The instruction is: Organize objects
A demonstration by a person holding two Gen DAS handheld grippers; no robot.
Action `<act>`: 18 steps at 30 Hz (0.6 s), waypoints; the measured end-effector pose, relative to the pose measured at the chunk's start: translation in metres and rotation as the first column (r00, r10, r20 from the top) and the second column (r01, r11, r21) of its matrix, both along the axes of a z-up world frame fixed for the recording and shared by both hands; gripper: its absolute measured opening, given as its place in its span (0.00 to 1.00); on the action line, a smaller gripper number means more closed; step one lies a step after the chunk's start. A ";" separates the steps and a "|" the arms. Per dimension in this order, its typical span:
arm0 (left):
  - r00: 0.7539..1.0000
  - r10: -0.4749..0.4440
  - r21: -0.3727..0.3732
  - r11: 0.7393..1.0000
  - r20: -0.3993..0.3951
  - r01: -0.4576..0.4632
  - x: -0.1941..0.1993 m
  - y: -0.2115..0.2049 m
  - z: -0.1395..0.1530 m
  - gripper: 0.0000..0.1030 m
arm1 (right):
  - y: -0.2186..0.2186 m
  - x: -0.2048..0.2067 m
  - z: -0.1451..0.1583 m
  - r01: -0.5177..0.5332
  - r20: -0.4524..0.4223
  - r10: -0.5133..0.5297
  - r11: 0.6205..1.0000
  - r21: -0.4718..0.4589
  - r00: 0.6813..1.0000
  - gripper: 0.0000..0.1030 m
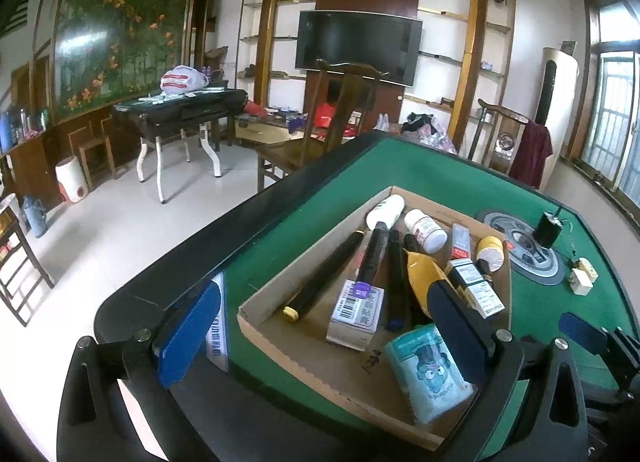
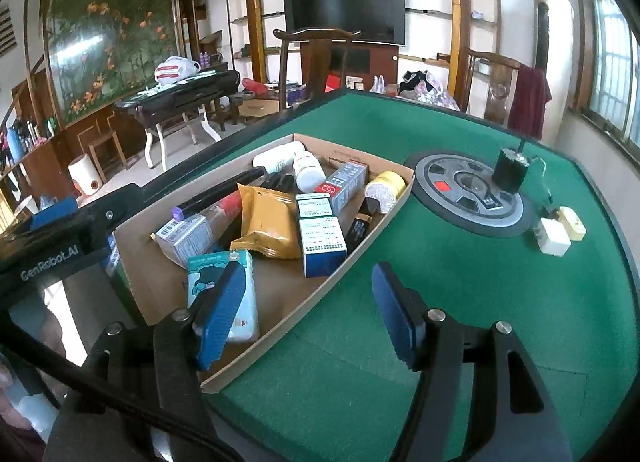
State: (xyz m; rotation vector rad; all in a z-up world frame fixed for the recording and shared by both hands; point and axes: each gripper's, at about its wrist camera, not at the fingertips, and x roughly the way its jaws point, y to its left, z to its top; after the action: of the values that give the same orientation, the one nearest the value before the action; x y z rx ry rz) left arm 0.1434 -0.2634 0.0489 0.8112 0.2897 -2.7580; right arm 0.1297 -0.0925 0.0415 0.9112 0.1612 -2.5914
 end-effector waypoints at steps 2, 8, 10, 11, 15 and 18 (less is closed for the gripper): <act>1.000 -0.004 0.008 1.000 0.003 0.004 0.000 -0.001 -0.001 0.98 | -0.002 -0.002 0.000 -0.004 -0.001 0.004 1.000 0.007 1.000 0.63; 0.998 0.052 0.002 0.999 0.033 -0.052 -0.003 -0.008 -0.005 0.99 | -0.012 -0.006 0.001 -0.012 -0.003 0.012 0.999 0.032 1.000 0.63; 0.997 0.067 0.002 0.998 0.043 -0.067 -0.003 -0.011 -0.008 0.99 | -0.016 -0.007 0.000 -0.017 -0.001 0.017 0.999 0.046 1.000 0.63; 0.996 0.074 0.002 0.997 0.047 -0.075 -0.003 -0.013 -0.009 0.99 | -0.019 -0.007 0.000 -0.019 0.000 0.019 0.998 0.053 1.000 0.63; 0.995 0.082 0.000 0.997 0.056 -0.082 -0.002 -0.015 -0.011 0.98 | -0.033 -0.008 0.000 -0.026 0.000 0.027 0.995 0.092 1.000 0.63; 0.993 0.102 -0.028 0.995 0.056 -0.101 -0.001 -0.014 -0.009 0.98 | -0.045 -0.009 -0.001 -0.024 -0.002 0.024 0.989 0.143 1.000 0.63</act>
State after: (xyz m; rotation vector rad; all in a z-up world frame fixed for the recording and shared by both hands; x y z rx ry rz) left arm 0.1424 -0.2775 0.0404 0.8440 0.2773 -2.6338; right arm 0.1203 -0.1378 0.0407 0.9480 0.3609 -2.5859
